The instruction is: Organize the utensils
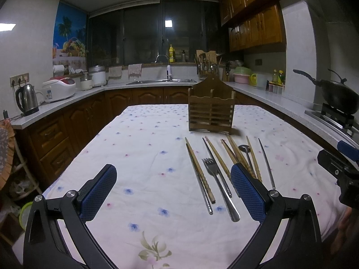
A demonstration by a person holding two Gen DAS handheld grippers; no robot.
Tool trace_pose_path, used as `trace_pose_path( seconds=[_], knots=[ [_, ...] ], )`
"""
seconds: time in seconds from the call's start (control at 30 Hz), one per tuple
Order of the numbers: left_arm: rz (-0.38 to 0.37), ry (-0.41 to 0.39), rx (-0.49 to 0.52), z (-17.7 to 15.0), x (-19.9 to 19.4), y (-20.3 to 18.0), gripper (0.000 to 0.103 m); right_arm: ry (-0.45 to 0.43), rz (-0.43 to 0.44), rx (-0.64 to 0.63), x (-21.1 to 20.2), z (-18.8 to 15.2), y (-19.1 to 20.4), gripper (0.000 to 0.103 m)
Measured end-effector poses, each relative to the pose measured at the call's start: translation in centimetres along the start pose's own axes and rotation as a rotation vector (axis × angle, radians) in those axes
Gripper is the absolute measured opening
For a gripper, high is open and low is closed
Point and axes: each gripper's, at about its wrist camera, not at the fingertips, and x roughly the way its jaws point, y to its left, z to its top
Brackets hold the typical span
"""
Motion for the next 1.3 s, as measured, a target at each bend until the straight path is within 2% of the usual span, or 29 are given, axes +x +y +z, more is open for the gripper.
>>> trace_pose_path(
  seconds=[0.4,0.7,1.07,1.3],
  knots=[
    [-0.006,0.013,-0.007,0.5,0.3,-0.2,0.103,0.007,0.003,0.003,0.2,0.1,0.2,0.103],
    [-0.011,0.066,-0.025,0.7,1.7,0.4,0.103,0.020,0.005,0.011,0.6,0.5,0.1,0.103],
    [-0.053,0.159,-0.035,3.0,6.2,1.1,0.103,0.094,0.018,0.061,3.5,2.2,-1.9,0.103],
    [-0.080,0.253,-0.056,4.9,10.6,1.6,0.091,0.179,0.039,0.119,7.2,3.2,-3.7,0.101]
  ],
)
